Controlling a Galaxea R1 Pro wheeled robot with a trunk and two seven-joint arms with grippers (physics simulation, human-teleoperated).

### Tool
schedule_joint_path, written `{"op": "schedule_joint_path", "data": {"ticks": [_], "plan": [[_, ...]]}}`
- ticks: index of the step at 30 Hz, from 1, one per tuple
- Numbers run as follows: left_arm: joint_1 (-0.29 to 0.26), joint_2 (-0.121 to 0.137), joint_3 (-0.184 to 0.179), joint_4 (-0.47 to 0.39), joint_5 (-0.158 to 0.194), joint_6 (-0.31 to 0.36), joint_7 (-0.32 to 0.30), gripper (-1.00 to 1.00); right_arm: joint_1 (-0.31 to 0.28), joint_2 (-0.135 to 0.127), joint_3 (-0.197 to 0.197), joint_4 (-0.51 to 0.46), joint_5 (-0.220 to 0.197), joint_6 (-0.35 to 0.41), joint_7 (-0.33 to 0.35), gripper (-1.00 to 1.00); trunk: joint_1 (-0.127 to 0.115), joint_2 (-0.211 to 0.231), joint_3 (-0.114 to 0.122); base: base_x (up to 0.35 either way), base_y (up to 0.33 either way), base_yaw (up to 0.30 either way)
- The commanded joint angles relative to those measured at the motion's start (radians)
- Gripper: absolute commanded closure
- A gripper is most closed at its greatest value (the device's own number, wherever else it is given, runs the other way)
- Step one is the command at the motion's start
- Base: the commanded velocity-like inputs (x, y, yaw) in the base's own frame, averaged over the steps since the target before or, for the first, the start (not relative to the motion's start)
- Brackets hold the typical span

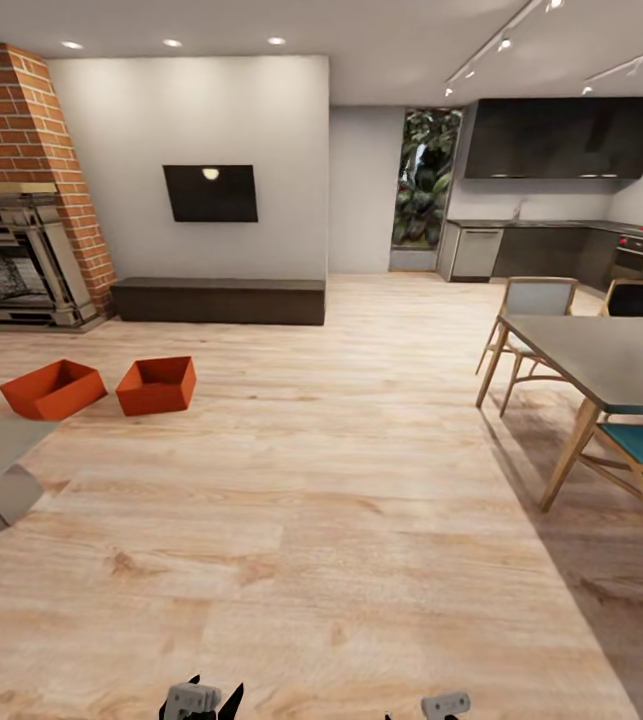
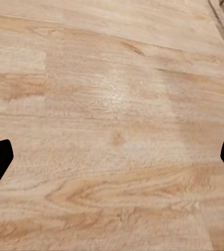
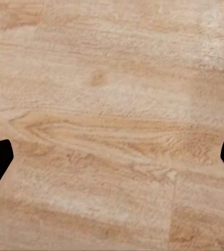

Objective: Move the two storage containers from the living room to the garage. In the garage, place one container on the floor and stack the other container on top of it (either order is fine).

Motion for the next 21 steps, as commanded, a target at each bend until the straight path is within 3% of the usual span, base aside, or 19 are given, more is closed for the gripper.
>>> {"op": "schedule_joint_path", "data": {"ticks": [1,9,21], "plan": [[-0.001,0.000,-0.006,0.000,0.011,-0.001,-0.006,-1.00,-0.001,0.000,0.006,0.001,-0.011,-0.004,0.003,-1.00,0.001,0.000,-0.001,0.338,-0.015,0.000],[-0.001,0.000,-0.006,0.000,0.011,-0.001,-0.006,-1.00,-0.001,0.000,0.006,0.001,-0.011,-0.004,0.003,-1.00,0.001,0.000,-0.001,0.338,-0.006,0.010],[-0.001,0.000,-0.006,0.000,0.011,-0.001,-0.006,-1.00,-0.001,0.000,0.006,0.001,-0.011,-0.004,0.003,-1.00,0.001,0.000,-0.001,0.338,-0.074,0.101]]}}
